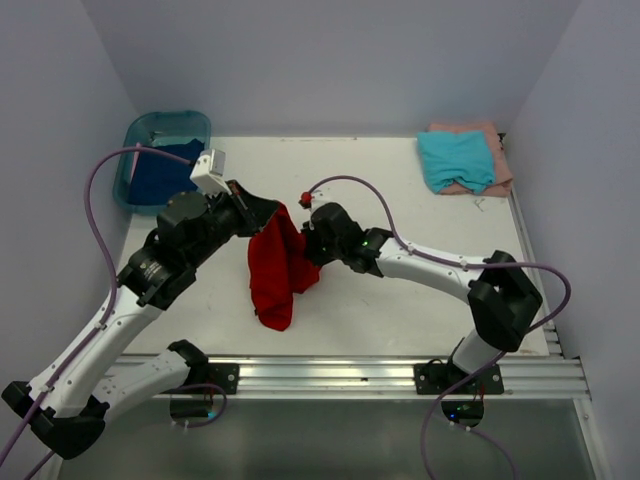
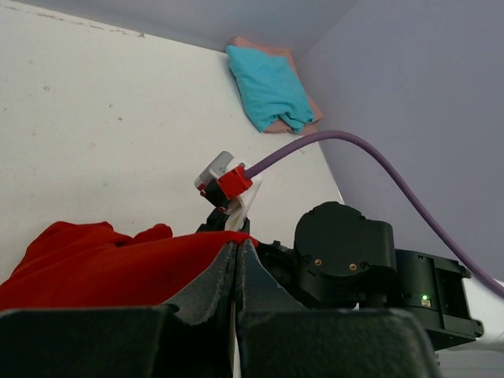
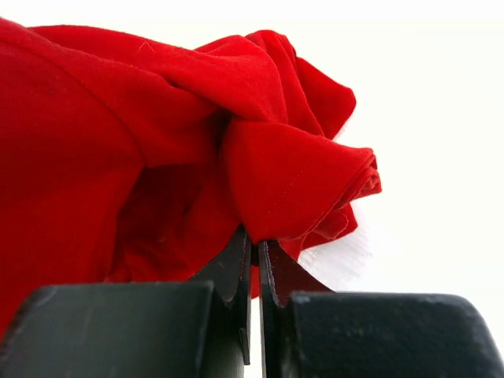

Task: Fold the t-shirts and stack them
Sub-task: Flatten out the tshirt

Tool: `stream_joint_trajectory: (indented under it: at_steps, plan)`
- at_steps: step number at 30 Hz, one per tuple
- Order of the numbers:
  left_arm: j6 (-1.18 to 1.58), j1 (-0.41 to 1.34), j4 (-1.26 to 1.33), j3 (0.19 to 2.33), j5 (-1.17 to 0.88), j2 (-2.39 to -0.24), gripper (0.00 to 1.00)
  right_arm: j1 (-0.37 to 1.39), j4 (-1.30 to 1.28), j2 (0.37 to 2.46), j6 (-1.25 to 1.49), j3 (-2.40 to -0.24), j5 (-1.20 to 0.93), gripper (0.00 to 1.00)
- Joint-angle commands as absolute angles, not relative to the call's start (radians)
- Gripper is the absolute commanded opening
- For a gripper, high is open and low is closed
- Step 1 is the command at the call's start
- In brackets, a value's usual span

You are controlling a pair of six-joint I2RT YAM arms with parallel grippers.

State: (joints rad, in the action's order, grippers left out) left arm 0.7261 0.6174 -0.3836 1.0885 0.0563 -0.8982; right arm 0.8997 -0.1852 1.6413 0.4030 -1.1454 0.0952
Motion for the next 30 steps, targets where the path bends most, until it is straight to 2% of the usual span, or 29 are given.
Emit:
stream_joint_trajectory:
  at_steps: [1,10,18,24,30]
  plan:
    - [0.732,0.620,-0.376,1.088,0.070,-0.890,0.00,0.902,-0.253,1.537,0.374,-1.178,0.162,0.00]
    - [0.704,0.621,-0.419,1.094,0.136,-0.867,0.00,0.902,-0.622,1.321,0.310,-1.242,0.366,0.00]
    - [0.628,0.621,-0.531,1.239,0.309,-0.865,0.00,0.900,-0.995,1.220,0.380,-1.397,0.828,0.00]
    - [0.578,0.621,-0.604,1.351,0.472,-0.833,0.00,0.900,-1.147,1.175,0.488,-1.398,0.862,0.00]
    - [0.568,0.620,-0.601,1.353,0.485,-0.830,0.00,0.900,-1.060,1.127,0.506,-1.292,0.844,0.00]
